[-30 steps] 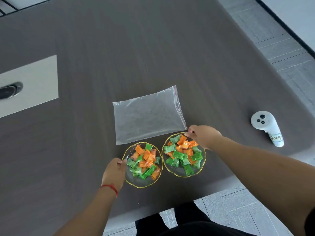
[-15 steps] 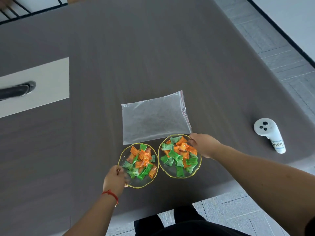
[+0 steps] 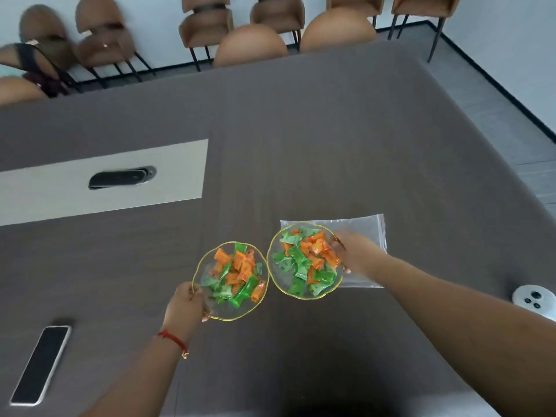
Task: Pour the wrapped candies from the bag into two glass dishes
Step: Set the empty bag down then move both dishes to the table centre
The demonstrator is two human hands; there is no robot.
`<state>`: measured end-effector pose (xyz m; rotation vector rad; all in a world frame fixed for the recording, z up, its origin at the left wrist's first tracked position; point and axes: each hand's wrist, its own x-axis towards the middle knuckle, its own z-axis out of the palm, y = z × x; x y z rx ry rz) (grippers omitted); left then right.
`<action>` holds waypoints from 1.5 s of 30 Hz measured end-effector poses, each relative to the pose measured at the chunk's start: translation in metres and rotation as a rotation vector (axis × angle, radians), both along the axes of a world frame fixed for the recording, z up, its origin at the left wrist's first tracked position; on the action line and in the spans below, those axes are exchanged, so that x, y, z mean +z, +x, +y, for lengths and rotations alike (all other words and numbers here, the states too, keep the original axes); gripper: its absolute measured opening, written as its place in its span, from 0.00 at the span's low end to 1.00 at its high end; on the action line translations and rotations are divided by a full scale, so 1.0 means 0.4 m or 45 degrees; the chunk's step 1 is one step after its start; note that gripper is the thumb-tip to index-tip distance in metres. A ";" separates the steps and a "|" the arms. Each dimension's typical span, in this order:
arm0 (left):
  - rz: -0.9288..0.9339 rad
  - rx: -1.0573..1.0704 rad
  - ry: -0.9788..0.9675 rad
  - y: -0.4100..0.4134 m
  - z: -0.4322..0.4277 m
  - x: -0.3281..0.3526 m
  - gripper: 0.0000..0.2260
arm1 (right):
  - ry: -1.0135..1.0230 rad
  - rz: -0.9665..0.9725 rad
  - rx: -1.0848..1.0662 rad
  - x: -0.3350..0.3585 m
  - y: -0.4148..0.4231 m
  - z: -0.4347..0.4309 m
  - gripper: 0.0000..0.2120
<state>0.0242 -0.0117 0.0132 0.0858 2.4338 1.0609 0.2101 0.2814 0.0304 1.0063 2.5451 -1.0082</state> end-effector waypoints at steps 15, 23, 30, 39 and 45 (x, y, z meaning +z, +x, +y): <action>0.119 0.065 0.150 -0.474 0.061 0.178 0.08 | 0.128 0.239 -0.018 0.177 -0.472 0.063 0.14; 0.080 0.141 0.175 -0.711 0.148 0.143 0.07 | 0.118 0.187 -0.106 0.143 -0.720 0.143 0.13; -0.046 0.301 0.306 -0.893 0.242 0.020 0.05 | 0.103 0.073 -0.171 0.010 -0.918 0.219 0.07; -0.101 0.451 0.336 -1.074 0.334 -0.177 0.03 | -0.010 0.075 -0.362 -0.200 -1.121 0.251 0.15; -0.116 0.571 0.361 -1.155 0.366 -0.271 0.06 | -0.029 0.047 -0.393 -0.293 -1.222 0.253 0.09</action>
